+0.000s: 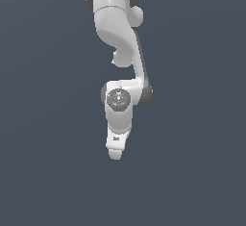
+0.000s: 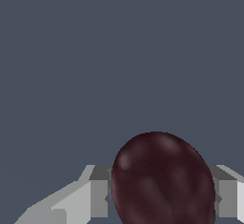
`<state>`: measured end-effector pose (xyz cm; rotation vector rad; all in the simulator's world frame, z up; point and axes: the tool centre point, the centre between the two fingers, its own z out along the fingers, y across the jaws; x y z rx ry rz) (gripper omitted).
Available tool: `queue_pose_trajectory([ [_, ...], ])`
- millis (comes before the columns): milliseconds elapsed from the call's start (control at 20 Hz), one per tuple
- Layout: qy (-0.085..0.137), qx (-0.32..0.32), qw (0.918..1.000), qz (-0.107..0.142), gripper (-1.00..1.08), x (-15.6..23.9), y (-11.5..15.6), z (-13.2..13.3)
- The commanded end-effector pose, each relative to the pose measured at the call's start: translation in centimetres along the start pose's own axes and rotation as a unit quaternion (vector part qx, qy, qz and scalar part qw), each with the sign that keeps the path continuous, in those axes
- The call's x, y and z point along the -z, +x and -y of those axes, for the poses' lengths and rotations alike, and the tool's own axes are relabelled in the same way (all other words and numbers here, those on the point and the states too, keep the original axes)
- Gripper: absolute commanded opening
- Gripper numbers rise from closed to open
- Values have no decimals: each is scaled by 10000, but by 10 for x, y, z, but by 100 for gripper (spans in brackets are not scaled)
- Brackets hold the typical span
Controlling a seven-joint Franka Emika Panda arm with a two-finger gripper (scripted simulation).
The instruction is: Pick up the object and move it to a goal position.
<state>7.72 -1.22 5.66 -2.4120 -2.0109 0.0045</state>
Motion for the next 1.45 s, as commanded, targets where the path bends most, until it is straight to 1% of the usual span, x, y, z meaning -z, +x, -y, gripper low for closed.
queue_pose_trajectory([
  [0,-12,6,10000,-1,-100,17,13,4],
  [650,-14,11,10000,2,-100,134,108,38],
  [850,-13,10,10000,-2,-100,165,133,45],
  [1150,-13,6,10000,-7,-100,193,155,51],
  [1400,-14,4,10000,-8,-100,199,160,51],
])
